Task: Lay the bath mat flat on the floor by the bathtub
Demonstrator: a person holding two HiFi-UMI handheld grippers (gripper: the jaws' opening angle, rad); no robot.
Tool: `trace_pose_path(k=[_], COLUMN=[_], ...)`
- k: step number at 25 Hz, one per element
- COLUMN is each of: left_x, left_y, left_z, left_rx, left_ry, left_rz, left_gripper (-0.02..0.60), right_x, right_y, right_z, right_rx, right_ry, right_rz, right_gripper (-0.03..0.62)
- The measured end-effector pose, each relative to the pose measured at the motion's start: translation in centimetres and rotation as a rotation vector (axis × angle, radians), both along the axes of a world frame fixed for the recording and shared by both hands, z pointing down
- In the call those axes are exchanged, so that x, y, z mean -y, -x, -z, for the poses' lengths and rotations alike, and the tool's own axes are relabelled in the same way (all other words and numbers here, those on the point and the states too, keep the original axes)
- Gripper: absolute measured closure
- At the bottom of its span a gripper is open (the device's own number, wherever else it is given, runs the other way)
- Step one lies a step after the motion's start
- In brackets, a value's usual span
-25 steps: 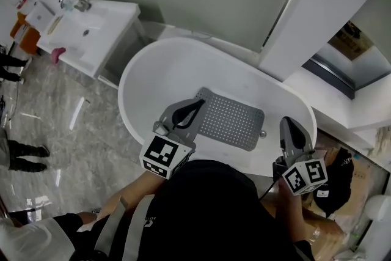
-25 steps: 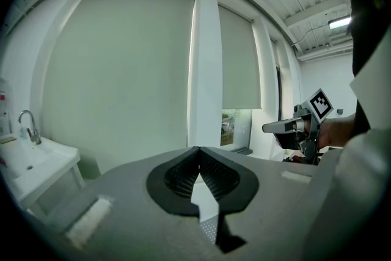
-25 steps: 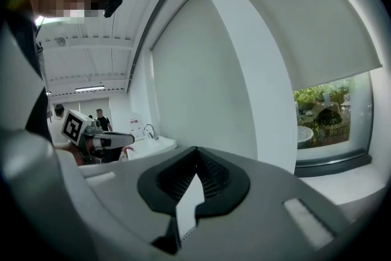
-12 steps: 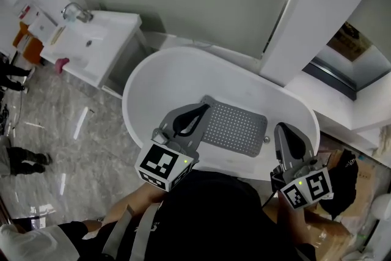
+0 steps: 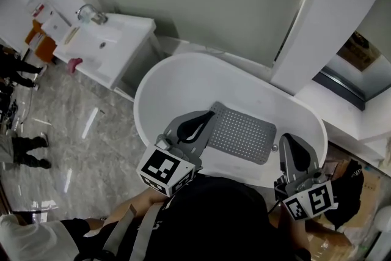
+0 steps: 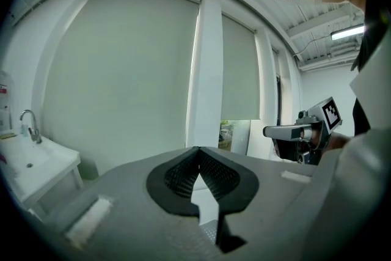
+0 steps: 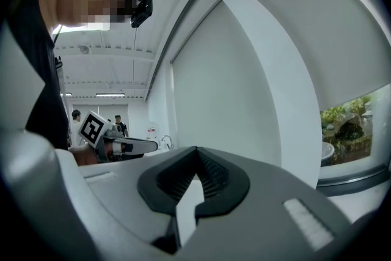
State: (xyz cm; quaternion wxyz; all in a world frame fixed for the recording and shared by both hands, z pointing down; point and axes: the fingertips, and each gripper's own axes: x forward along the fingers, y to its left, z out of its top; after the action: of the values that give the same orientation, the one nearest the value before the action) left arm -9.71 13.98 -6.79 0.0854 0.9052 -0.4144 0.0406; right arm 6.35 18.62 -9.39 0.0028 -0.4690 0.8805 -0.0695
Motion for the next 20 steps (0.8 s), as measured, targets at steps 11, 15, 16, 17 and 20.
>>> trace_pose_path(k=[11,15,16,17,20], left_x=[0.4,0.6,0.7,0.7,0.8], left_y=[0.1,0.7,0.9,1.0,1.3], left_z=[-1.0,-1.0,-1.2,-1.3,-1.8], left_rx=[0.004,0.018,0.020,0.022,0.025], left_ry=[0.017,0.012,0.015,0.018,0.024], left_rz=[0.024,0.044,0.050,0.054,0.063], left_gripper=[0.575,0.574,0.575,0.575,0.574], right_x=[0.9,1.3,1.4,1.5,1.8], right_y=[0.2,-0.2,-0.2,-0.3,-0.5], right_z=[-0.8,-1.7,-1.9,-2.0,-2.4], right_rx=[0.018,0.030,0.030,0.028,0.026], right_ry=[0.005,0.023,0.027,0.030,0.041], right_rz=[0.017,0.007,0.006,0.005,0.004], right_gripper=[0.594,0.594,0.594,0.594,0.594])
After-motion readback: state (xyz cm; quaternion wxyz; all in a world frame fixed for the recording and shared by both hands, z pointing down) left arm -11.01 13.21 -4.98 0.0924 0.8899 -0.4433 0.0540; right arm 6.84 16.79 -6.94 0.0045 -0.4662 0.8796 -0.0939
